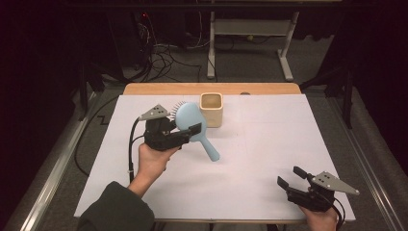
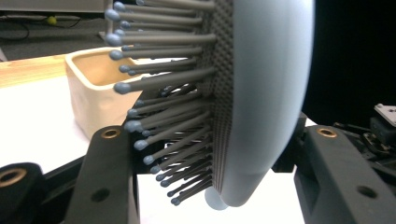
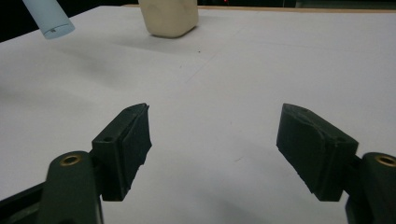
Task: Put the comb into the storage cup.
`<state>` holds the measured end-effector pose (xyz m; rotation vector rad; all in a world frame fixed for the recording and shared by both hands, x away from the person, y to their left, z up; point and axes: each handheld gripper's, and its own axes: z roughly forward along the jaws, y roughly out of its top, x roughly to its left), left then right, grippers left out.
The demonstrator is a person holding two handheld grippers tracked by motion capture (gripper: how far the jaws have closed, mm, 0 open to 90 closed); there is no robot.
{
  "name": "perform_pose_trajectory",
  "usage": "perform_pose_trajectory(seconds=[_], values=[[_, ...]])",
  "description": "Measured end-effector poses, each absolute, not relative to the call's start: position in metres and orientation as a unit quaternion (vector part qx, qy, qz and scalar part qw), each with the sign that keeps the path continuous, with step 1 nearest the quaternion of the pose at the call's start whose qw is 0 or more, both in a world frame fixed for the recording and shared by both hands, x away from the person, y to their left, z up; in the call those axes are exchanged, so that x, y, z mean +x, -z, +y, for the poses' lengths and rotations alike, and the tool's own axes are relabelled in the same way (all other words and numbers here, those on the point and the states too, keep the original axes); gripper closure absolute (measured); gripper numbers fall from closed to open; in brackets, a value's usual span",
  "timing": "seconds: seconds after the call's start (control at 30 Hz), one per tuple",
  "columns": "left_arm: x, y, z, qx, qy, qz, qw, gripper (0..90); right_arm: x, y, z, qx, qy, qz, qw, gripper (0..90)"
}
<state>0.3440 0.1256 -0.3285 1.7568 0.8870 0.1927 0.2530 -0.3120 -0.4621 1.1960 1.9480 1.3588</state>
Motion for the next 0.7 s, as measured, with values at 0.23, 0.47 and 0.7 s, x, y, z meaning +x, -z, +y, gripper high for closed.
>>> perform_pose_trajectory(seconds=[0.23,0.47,0.7], values=[[0.353,0.323,0.126,0.74,-0.09,0.379,0.548,49.3,0.254,0.463,-0.312,0.44,-0.497,0.711,0.234,25.7],[0.363,0.322,0.125,0.743,-0.097,0.388,0.537,49.4,0.255,0.463,-0.312,0.442,-0.493,0.712,0.235,25.7],[0.371,0.313,0.118,0.75,-0.104,0.383,0.53,49.4,0.255,0.463,-0.313,0.442,-0.492,0.712,0.234,25.7]])
